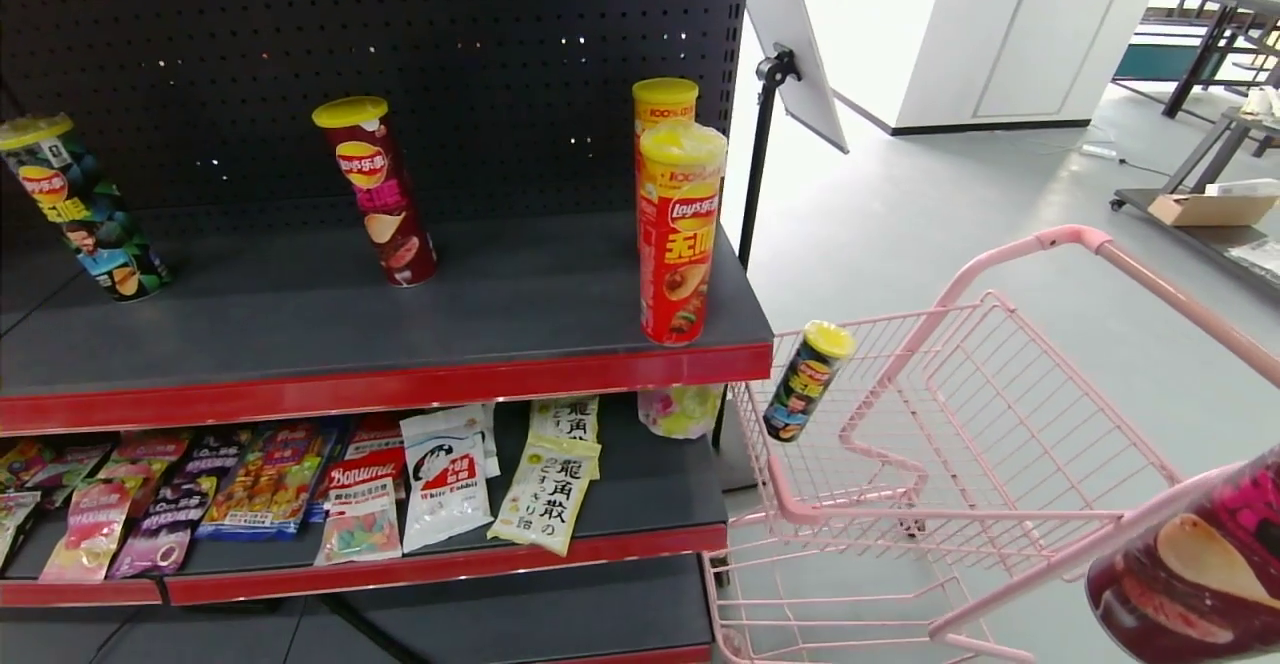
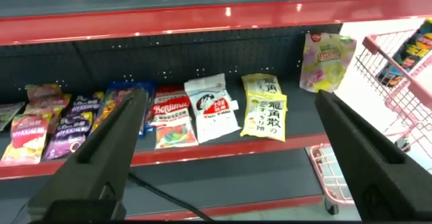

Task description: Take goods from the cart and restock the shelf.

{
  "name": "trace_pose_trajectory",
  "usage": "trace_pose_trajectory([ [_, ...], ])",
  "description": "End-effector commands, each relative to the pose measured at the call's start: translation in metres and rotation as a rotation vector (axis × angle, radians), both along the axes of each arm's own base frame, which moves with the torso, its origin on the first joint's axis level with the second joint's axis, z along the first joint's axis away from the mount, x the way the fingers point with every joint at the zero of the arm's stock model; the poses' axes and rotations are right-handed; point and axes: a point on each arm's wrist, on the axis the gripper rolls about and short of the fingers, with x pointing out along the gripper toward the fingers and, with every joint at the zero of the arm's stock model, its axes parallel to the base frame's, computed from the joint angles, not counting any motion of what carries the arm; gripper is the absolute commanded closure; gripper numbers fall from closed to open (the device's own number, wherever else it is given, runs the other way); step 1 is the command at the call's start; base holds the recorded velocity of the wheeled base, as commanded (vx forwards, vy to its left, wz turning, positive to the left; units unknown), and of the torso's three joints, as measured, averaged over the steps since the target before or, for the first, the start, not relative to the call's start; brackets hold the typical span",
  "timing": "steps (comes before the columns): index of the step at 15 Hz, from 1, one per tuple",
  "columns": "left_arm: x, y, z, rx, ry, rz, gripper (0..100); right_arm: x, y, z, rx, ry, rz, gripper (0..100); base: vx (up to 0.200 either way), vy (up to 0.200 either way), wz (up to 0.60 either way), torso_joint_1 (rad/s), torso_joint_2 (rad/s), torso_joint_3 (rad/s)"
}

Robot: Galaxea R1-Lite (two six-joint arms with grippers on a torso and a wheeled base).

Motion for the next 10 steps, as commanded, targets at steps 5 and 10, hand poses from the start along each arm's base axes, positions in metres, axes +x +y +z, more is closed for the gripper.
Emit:
trace_pose_trajectory([
  [5,0.0,0.0,-0.0001,-0.002,0.0,0.0,0,-0.0052,-0.0001,0.0,0.013,-0.016,0.054,100,0.0,0.2,0.0,0.009,0.01,-0.002],
  [10,0.0,0.0,-0.0001,-0.002,0.0,-0.001,0,-0.0017,0.0053,0.0018,0.033,0.012,0.204,100,0.0,0.2,0.0,0.002,0.0,0.002],
])
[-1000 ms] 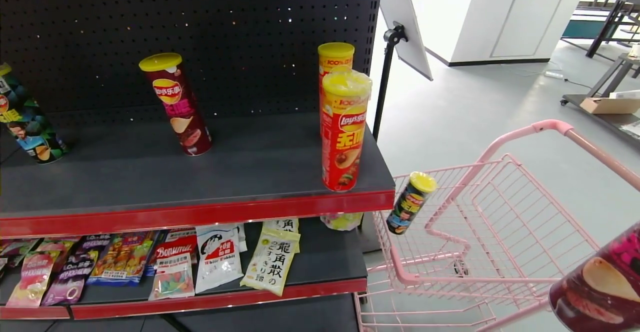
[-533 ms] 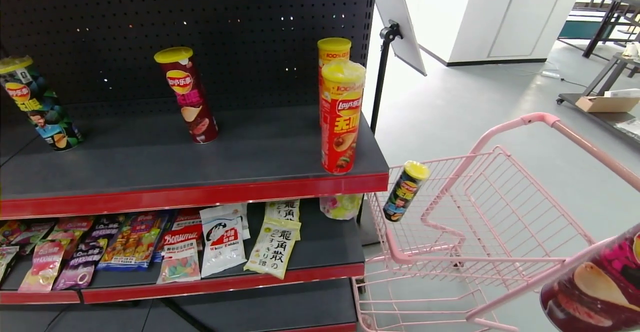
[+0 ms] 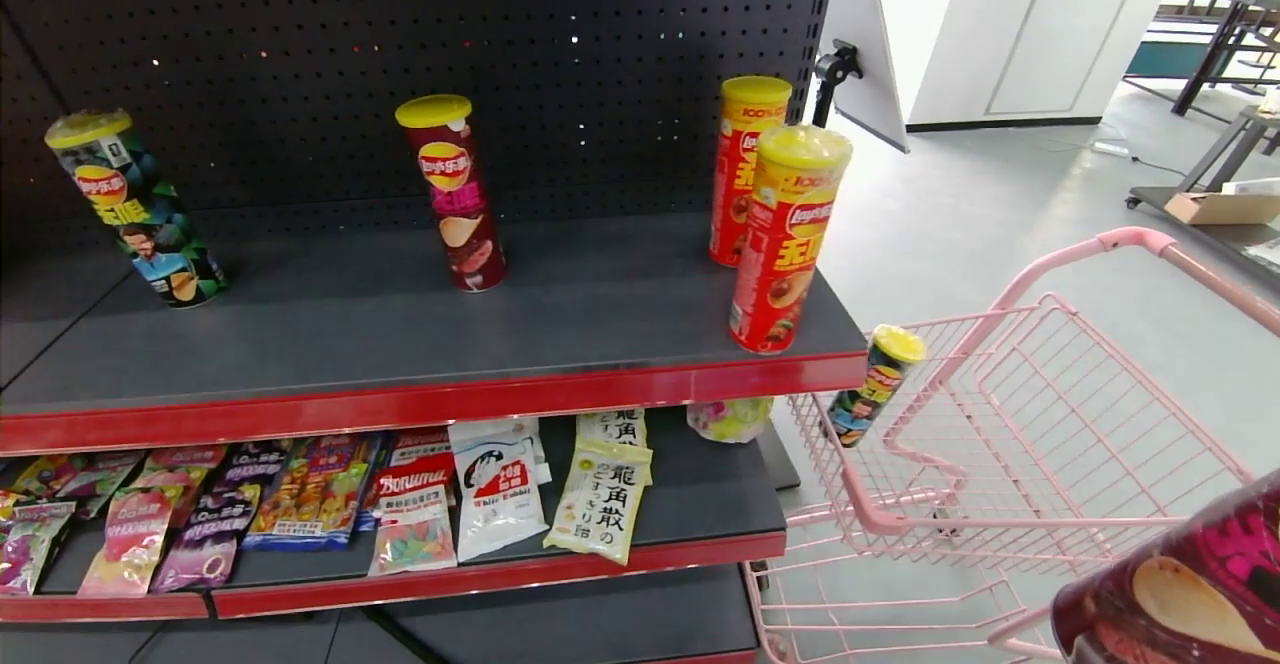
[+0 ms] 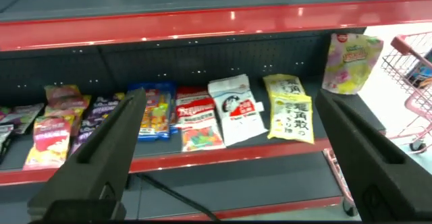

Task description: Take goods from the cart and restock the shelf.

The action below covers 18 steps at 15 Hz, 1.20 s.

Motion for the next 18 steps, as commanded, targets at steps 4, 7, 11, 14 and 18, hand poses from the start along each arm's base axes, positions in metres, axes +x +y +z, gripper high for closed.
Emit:
trace_pose_trajectory([
  [4,-0.0001,0.0,0.0,0.0,0.0,0.002,0,0.0061,0.0049,0.0009,-0.013,0.027,0.062,100,0.0,0.2,0.0,0.001,0.0,0.001],
  [7,-0.0001,0.0,0.0,0.001,0.0,0.001,0,0.0058,0.005,0.0002,-0.013,0.027,0.07,100,0.0,0.2,0.0,-0.002,0.0,0.007],
  [11,-0.0001,0.0,0.0,0.001,0.0,0.002,0,0.0054,0.0053,-0.002,-0.012,0.035,0.086,100,0.0,0.2,0.0,0.002,0.0,0.002],
  [14,-0.0001,0.0,0.0,0.001,0.0,0.002,0,0.0047,0.0052,-0.0061,-0.014,0.046,0.094,100,0.0,0.067,0.0,0.002,0.0,-0.001],
  [18,-0.0001,0.0,0.0,0.001,0.0,0.001,0,0.0051,0.0053,-0.007,-0.016,0.05,0.092,100,0.15,0.0,0.0,-0.004,0.0,0.001],
])
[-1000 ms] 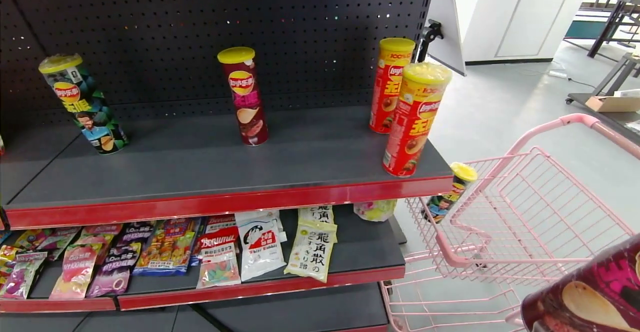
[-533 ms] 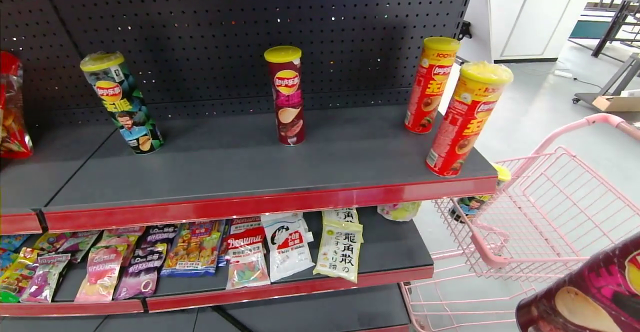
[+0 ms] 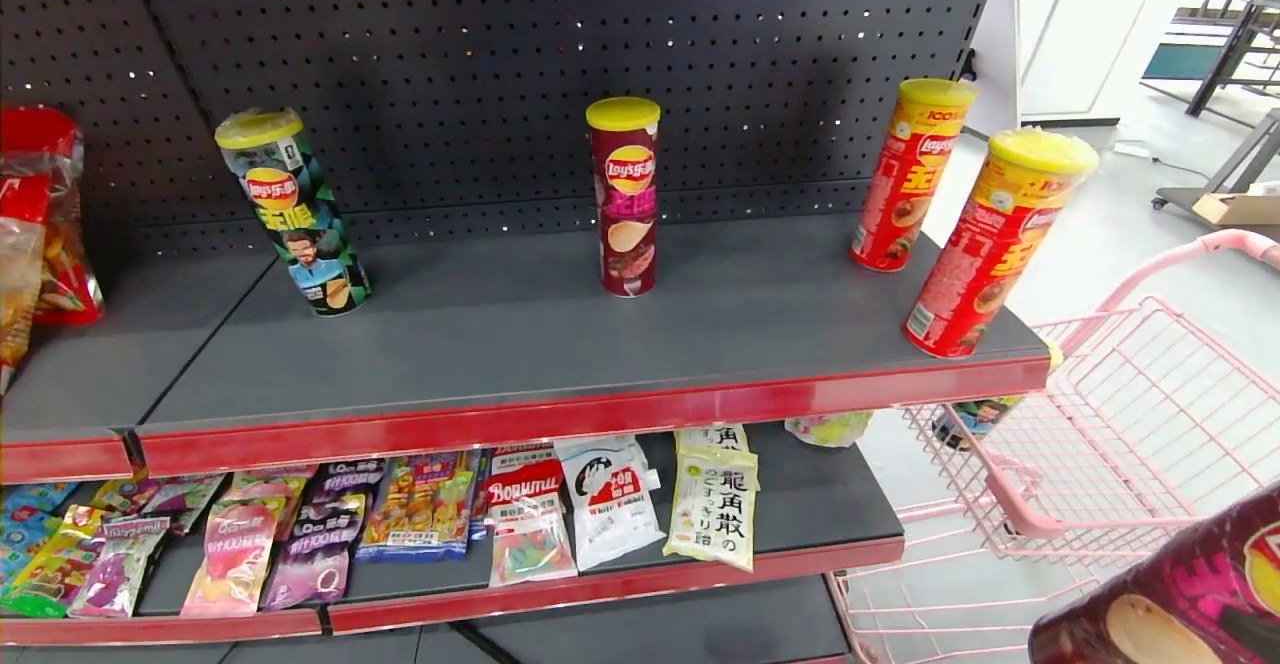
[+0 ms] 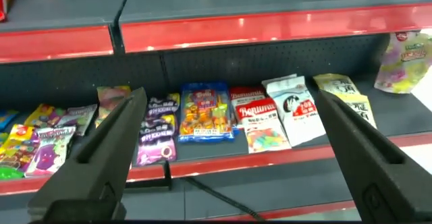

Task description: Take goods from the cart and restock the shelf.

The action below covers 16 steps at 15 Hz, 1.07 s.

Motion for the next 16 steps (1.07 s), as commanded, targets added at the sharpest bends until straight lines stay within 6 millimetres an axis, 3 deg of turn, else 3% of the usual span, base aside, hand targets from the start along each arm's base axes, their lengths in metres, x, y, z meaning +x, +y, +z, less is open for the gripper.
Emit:
trace_pose_trajectory([
  [1,0.0,0.0,-0.0003,0.0,0.001,-0.001,0,0.0007,0.0003,-0.0004,-0.002,0.003,0.001,100,0.2,0.0,0.0,-0.022,0.0,0.007],
  [7,0.0,0.0,-0.0003,-0.002,0.001,-0.001,0,0.0021,0.001,-0.0017,-0.005,0.013,0.004,100,0.2,0.0,0.0,0.01,0.01,0.002],
  [16,0.0002,0.0,-0.0002,-0.003,0.004,-0.001,0,-0.0003,0.0,-0.0051,-0.006,0.015,0.004,100,0.0,0.0,0.0,0.0,0.0,0.0],
])
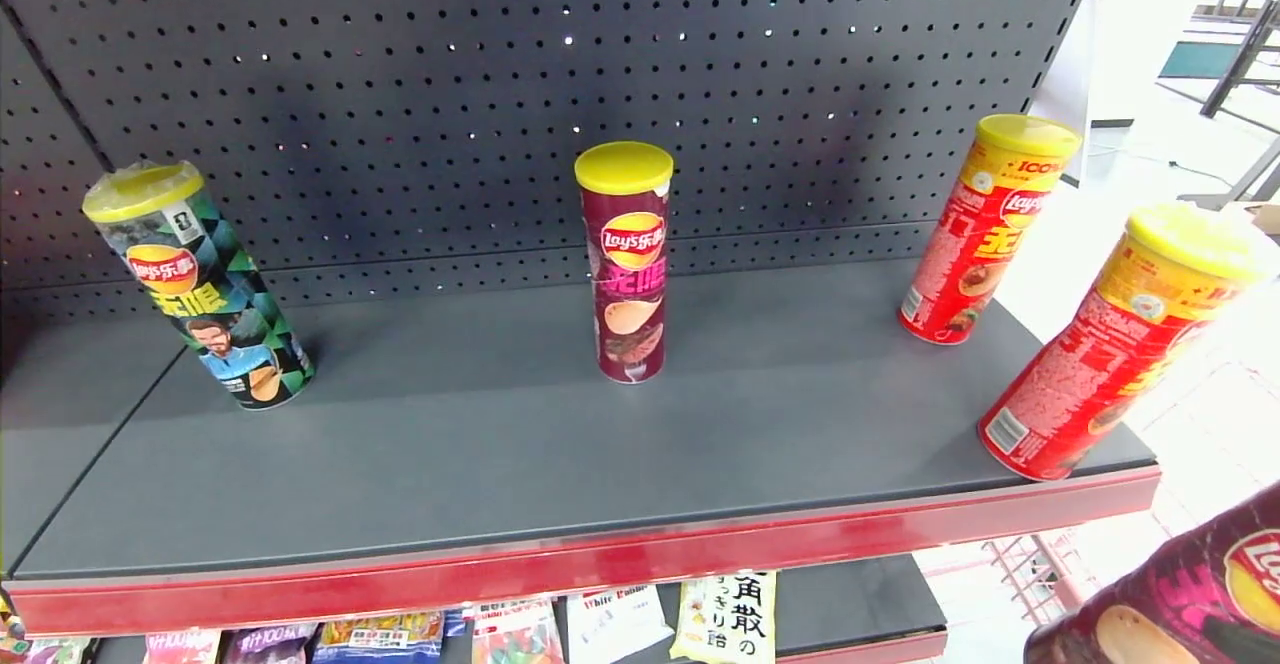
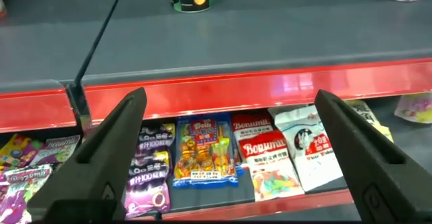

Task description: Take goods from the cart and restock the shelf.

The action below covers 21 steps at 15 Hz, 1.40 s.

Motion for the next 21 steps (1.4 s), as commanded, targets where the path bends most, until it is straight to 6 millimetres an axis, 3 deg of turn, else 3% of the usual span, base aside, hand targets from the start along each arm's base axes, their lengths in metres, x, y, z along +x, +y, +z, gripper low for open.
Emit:
trace_pose_trajectory([
  [1,0.0,0.0,0.0,0.012,-0.002,-0.002,0,-0.001,-0.001,0.001,0.003,-0.008,0.001,100,0.0,0.0,0.0,0.0,0.0,0.0],
  [2,0.0,0.0,0.0,0.035,-0.004,-0.01,0,-0.002,-0.001,0.001,0.005,-0.011,0.001,100,0.0,0.0,0.0,0.0,0.0,0.0],
  [3,-0.004,-0.001,0.027,0.04,-0.059,-0.044,0,-0.003,-0.001,0.002,0.008,-0.018,0.001,100,0.0,0.0,0.0,0.0,0.0,0.0],
  [4,0.006,0.0,0.095,0.005,-0.044,-0.065,0,-0.002,-0.001,0.003,0.009,-0.021,0.001,100,0.0,0.0,0.0,0.0,0.0,0.0],
  [5,0.03,-0.002,0.159,-0.067,-0.049,-0.088,0,0.0,0.0,0.005,0.008,-0.018,0.003,100,0.0,0.0,0.0,0.0,0.0,0.0],
  [6,0.061,-0.004,0.197,-0.075,-0.029,-0.118,0,-0.001,0.0,0.006,0.013,-0.017,0.019,100,0.0,0.0,0.0,0.0,0.0,0.0],
  [7,0.089,-0.008,0.213,-0.04,0.004,-0.191,0,0.001,0.001,0.006,0.012,-0.008,0.029,100,0.0,0.0,0.0,0.0,0.0,0.0],
  [8,0.127,-0.021,0.221,0.022,0.067,-0.365,0,0.003,0.002,0.007,0.011,-0.005,0.031,100,0.0,0.0,0.0,0.0,0.0,0.0],
  [9,0.154,-0.033,0.213,0.055,0.14,-0.458,0,0.004,0.003,0.009,0.012,-0.006,0.031,100,0.0,0.0,0.0,0.0,0.0,0.0],
  [12,0.217,-0.084,0.203,0.098,0.21,-0.797,0,0.01,0.005,0.023,0.022,-0.026,0.029,100,0.0,0.0,0.0,0.0,0.0,0.0],
  [16,0.267,-0.127,0.18,0.149,0.293,-0.926,0,0.019,0.009,0.036,0.026,-0.031,0.033,100,0.0,0.0,0.0,0.0,0.0,0.0],
  [21,0.303,-0.151,0.165,0.223,0.299,-0.962,0,0.02,0.009,0.035,0.025,-0.027,0.03,100,0.0,0.0,0.0,0.0,0.0,0.0],
])
